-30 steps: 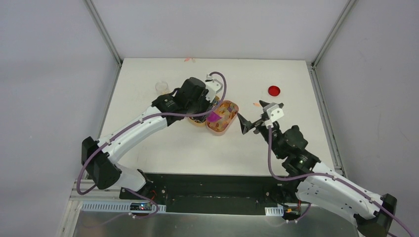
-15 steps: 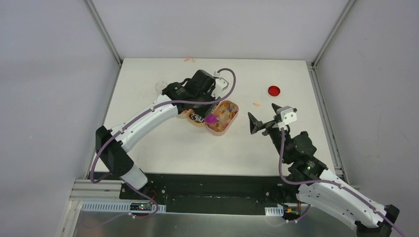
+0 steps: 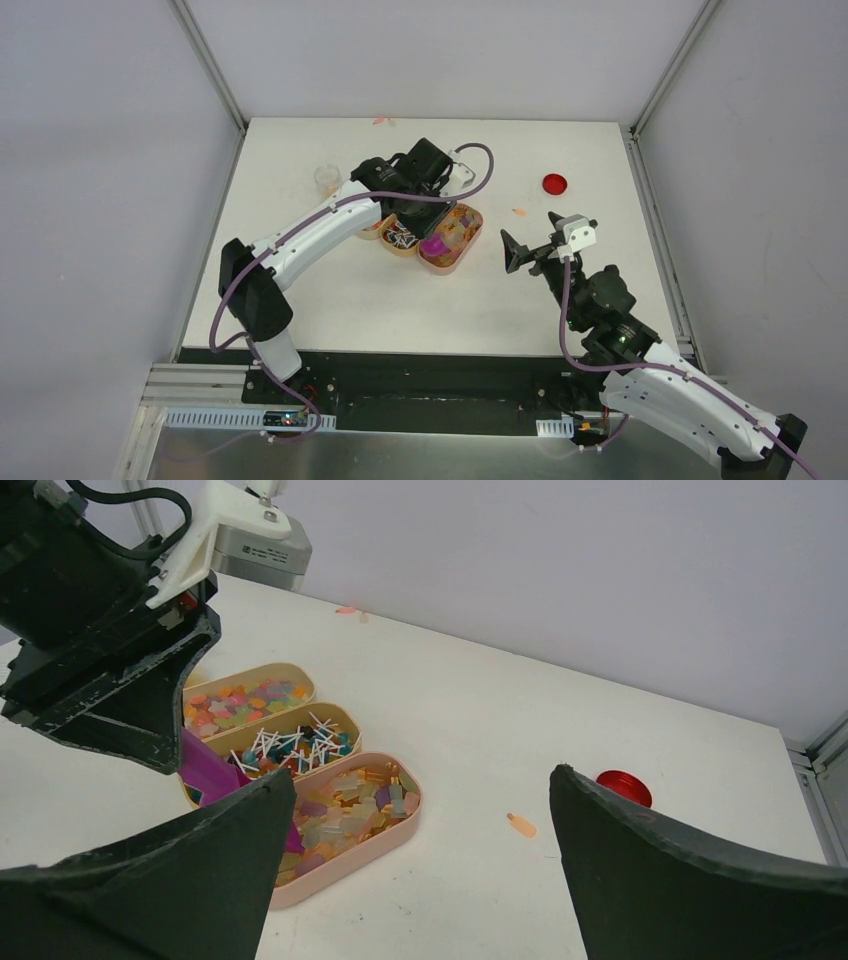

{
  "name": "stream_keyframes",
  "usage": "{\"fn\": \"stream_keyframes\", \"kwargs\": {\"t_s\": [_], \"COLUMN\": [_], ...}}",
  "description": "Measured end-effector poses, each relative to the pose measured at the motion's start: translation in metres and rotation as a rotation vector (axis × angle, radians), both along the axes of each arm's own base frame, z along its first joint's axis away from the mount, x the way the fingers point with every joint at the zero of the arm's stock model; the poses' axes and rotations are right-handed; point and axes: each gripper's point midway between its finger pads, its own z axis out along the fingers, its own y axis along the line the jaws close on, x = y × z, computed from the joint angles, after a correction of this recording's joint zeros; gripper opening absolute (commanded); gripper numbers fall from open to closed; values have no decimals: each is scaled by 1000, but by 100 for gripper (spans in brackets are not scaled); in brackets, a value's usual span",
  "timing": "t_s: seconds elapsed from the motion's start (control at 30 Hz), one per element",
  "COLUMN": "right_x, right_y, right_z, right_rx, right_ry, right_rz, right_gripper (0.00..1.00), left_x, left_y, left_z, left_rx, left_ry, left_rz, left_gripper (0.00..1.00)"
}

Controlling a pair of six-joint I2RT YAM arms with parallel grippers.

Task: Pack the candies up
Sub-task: Scoop the fake candies from the storage box.

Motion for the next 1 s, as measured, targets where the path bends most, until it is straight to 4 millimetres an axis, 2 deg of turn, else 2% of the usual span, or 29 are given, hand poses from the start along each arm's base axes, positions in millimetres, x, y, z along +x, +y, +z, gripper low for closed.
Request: {"fn": "stream_keyframes", "kwargs": {"t_s": [0.33, 0.43, 0.67, 1.0], "right_x": [1, 1, 2, 3], "right_y": [-1, -1, -1, 2], "right_z": [-1, -2, -9, -13], "right_rx": [5, 10, 9, 15], "right_ry": [6, 9, 24, 41], "right_rz": [-4, -4, -7, -4], "right_gripper": [100, 100, 100, 100], "left_x": [9, 13, 6, 10], "left_y": [-7, -5, 8, 7], "left_z": [-9, -21, -50, -56], "left_rx": [-1, 10, 38, 5], "left_ry": [-16, -35, -44, -112], "left_rz": [-6, 4, -7, -45], "left_gripper": [0, 0, 0, 0]}}
